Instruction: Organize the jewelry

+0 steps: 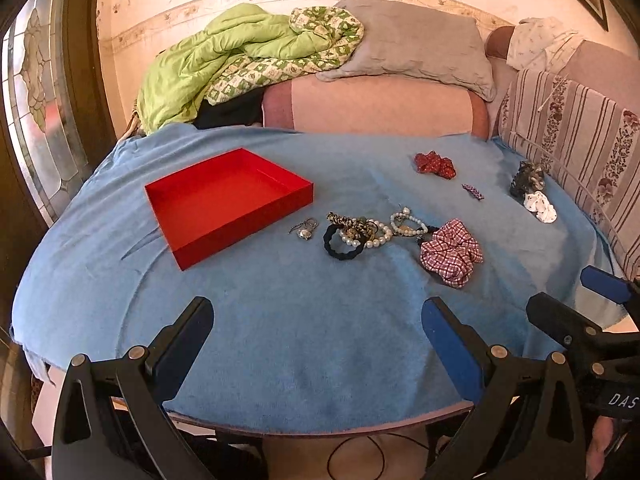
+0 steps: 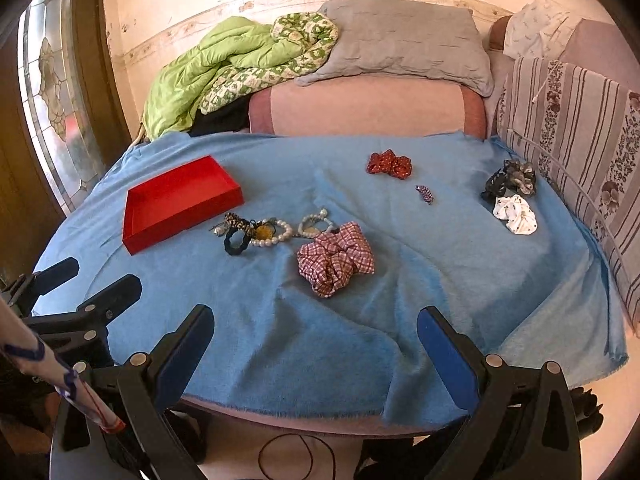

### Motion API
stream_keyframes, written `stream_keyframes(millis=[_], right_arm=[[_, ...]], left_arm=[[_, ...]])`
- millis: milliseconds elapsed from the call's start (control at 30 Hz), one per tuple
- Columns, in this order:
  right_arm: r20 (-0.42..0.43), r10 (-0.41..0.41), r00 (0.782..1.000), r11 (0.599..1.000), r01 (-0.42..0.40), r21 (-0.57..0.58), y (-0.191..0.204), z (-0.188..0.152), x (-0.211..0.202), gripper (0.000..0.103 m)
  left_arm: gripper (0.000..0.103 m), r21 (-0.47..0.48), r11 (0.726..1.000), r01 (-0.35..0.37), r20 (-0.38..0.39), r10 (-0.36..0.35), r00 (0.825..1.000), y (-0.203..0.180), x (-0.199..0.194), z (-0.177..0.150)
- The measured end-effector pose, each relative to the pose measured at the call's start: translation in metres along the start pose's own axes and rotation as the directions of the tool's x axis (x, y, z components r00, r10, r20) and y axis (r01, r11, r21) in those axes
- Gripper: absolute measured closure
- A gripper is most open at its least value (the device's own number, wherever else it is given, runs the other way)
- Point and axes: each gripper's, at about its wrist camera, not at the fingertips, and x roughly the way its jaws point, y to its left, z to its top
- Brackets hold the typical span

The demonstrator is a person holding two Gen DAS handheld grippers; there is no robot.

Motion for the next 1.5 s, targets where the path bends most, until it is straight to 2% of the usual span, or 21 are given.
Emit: stream_keyframes(millis=[1067, 1500], right_arm=[[-0.046, 0.009, 0.999, 1.000, -0.009, 0.014, 0.001, -0.004, 0.019, 0.000], [-0.083, 0.007, 0.997, 1.000, -0.006, 0.020, -0.002, -0.005, 0.039, 0.000]], left_arm=[[0.000, 0.003, 1.000, -0.014, -0.065, 0.015, 0.998, 0.004, 0.023, -0.006], [0.000, -0.013, 1.000, -0.002, -0.122, 0.000, 0.993, 0.011, 0.046, -0.011]])
